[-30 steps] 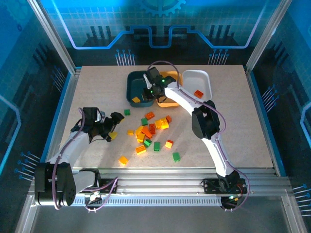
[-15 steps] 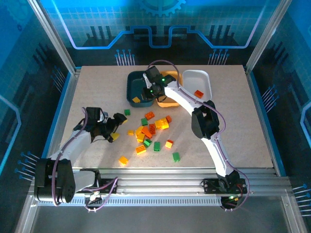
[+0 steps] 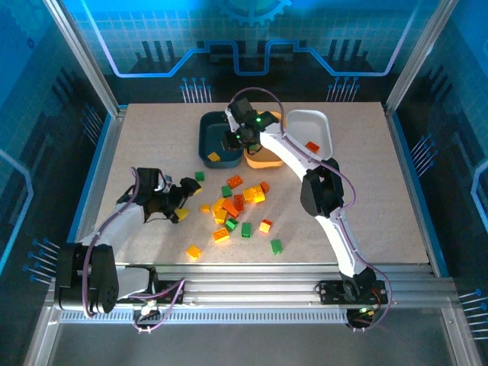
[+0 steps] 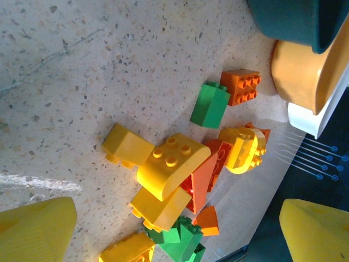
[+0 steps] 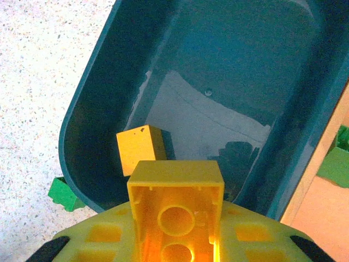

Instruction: Sort the legos into containers by color

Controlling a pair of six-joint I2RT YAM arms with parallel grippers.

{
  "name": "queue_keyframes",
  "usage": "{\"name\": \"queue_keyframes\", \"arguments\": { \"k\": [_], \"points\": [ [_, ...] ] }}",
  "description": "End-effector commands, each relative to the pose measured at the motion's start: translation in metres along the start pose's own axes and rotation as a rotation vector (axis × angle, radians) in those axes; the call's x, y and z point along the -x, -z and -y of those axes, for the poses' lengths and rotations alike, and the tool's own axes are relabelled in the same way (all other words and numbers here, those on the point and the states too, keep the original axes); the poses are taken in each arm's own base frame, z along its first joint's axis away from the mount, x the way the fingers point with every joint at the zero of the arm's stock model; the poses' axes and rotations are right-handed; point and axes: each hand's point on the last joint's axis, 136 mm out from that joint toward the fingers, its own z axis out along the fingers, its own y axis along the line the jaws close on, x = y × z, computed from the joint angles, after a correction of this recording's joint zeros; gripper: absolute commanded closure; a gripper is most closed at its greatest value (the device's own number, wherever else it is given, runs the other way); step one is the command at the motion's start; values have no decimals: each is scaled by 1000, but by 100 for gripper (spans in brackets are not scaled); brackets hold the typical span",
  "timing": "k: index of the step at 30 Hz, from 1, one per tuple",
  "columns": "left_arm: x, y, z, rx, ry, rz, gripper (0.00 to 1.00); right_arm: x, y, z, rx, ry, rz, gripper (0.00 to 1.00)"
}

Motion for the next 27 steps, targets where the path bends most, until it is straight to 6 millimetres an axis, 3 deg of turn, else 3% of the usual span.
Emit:
{"name": "queue_keyframes", "arguments": {
  "k": [1, 27],
  "points": [
    [-5, -3, 6, -22, -37, -36, 3, -5, -8, 2, 11, -8, -30, 78],
    [-8, -2, 11, -23, -55, -47, 3, -10, -20, 1, 21, -20, -53, 76]
  ]
}}
